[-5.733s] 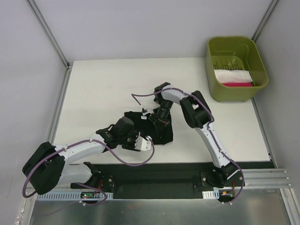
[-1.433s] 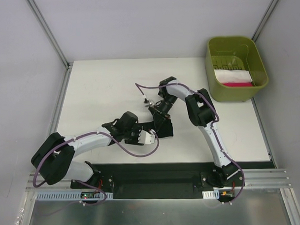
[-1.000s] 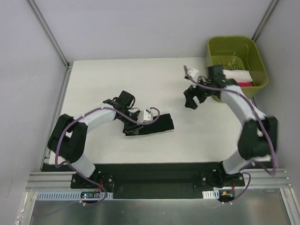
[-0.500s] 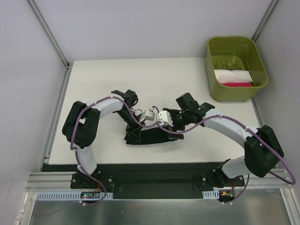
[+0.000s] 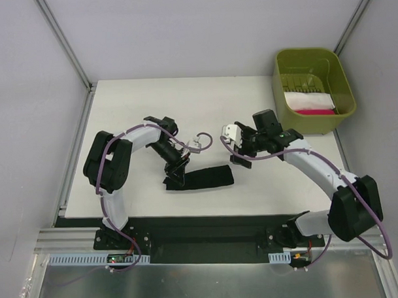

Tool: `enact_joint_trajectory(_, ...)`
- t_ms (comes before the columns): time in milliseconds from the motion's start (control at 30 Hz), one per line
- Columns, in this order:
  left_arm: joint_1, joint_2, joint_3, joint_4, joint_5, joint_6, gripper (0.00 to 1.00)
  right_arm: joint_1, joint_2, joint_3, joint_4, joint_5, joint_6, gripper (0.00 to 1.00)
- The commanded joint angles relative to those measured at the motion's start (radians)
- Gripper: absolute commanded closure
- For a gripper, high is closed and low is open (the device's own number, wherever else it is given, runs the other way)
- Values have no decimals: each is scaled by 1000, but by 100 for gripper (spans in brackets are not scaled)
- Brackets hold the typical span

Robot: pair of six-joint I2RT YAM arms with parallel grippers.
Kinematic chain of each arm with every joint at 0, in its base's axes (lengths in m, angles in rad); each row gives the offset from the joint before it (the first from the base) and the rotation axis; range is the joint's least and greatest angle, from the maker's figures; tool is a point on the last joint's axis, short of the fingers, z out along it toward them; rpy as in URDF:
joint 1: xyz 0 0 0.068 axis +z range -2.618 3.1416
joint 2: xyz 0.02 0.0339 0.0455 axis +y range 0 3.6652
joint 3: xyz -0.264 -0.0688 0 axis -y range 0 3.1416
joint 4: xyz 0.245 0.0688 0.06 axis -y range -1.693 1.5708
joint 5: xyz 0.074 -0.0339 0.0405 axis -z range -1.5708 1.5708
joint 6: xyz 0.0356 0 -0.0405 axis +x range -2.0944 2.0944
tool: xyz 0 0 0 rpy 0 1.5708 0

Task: Roll the t-shirts
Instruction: Roll the T-shirt to the center of the board.

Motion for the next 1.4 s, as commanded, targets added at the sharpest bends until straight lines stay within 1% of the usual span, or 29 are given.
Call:
enact_joint_trajectory(0,-2,31,32,-54,51,14,69,12,-133,-41,-118,-80,-99,4)
enact_joint_trajectory(133,4,46,46,-59,61,-2,69,92,-188,-119,-70,-74,-162,4)
enact_joint_trajectory(233,10,63,60,-71,76,-22,68,157,-199,-167,-23,-76,-214,4)
enact_joint_trajectory(333,21,74,62,-77,96,-26,69,200,-156,-189,3,-74,-242,4)
enact_joint_trajectory(467,22,88,59,-77,101,-35,69,224,-77,-205,45,-66,-283,4)
enact_joint_trajectory(667,25,112,72,-77,107,-45,69,257,3,-201,82,-59,-291,4)
enact_joint_trajectory(833,27,123,80,-82,111,-47,69,271,69,-186,106,-31,-254,4)
enact_joint_trajectory(900,29,132,88,-88,113,-49,69,276,100,-181,125,4,-234,4)
enact_joint_trajectory(967,29,138,100,-97,113,-45,69,279,106,-187,183,33,-190,4)
enact_joint_trajectory(1067,38,149,114,-114,114,-38,69,294,132,-186,215,85,-174,4)
enact_joint_trajectory(1133,44,152,120,-134,119,-24,69,303,150,-184,237,130,-171,1)
enact_joint_trajectory(1167,51,155,121,-140,120,-16,69,305,158,-172,237,138,-162,4)
enact_joint_trajectory(1200,55,155,121,-154,122,-10,68,307,169,-161,231,150,-160,9)
enact_joint_trajectory(1233,59,152,123,-160,125,3,68,307,183,-147,206,154,-162,22)
enact_joint_trajectory(1300,71,157,124,-180,128,19,67,307,224,-94,165,150,-180,36)
enact_joint_trajectory(1333,76,158,129,-206,130,37,67,300,236,-71,104,141,-188,46)
enact_joint_trajectory(1367,82,170,132,-221,127,46,67,296,264,-46,68,127,-194,49)
